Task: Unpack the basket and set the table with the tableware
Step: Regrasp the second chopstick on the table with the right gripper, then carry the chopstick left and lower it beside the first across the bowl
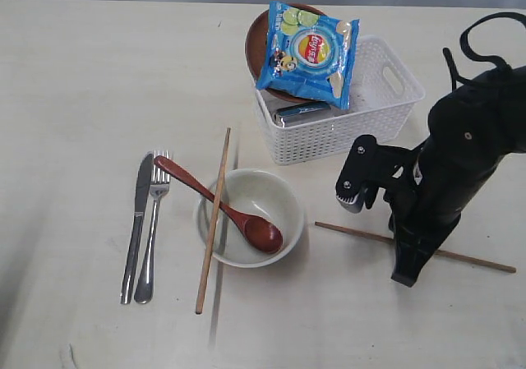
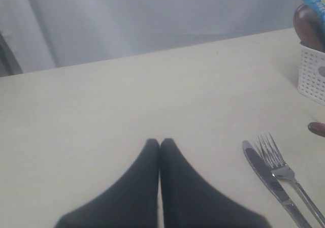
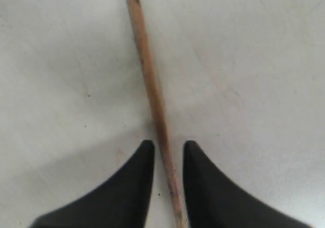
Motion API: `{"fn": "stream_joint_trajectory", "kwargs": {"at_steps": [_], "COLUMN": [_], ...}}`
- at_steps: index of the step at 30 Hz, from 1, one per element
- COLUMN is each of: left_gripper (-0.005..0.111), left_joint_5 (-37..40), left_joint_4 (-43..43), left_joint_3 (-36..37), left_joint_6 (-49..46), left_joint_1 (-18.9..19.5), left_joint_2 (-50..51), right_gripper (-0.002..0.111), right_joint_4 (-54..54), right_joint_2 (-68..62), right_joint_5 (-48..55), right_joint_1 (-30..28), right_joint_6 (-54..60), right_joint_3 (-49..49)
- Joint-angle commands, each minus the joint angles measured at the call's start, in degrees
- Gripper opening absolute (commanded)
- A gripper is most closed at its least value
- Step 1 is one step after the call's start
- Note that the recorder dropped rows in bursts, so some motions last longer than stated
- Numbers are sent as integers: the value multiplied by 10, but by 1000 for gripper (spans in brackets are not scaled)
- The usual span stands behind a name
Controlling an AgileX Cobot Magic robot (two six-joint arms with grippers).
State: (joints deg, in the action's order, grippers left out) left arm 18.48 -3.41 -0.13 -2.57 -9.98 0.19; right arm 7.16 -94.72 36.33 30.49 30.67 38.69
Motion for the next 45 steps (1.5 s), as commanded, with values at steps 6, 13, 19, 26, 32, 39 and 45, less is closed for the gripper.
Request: {"fn": "stream_joint_trajectory", "kwargs": {"at_steps": [6,13,19,26,32,39,45], "left_gripper": [0,0,0,0,0,0,0], "left_joint_5": [0,0,0,0,0,0,0], "left_joint_4": [5,5,5,5,5,5,5], "left_joint_3": [1,1,1,1,1,1,1], "left_joint_6": [0,0,0,0,0,0,0], "left_joint_1": [1,1,1,1,1,1,1], "left_joint_2": [-2,-2,-2,-2,-2,-2,-2], "right_gripper": [41,45,10,0,0,0,0], "right_joint_4": [9,25,25,25,25,-4,-132], "right_joint_2": [-7,-34,-54,-46,12,61,98], "right_joint_5": [-15,-21,-28,-28,43,129,170], "right_joint_1": [11,11,11,11,11,11,11], "right_joint_6": [9,7,4,-16,-87,-151,-151], "right_joint_3": [-2,-2,-2,-1,36,52,52]}}
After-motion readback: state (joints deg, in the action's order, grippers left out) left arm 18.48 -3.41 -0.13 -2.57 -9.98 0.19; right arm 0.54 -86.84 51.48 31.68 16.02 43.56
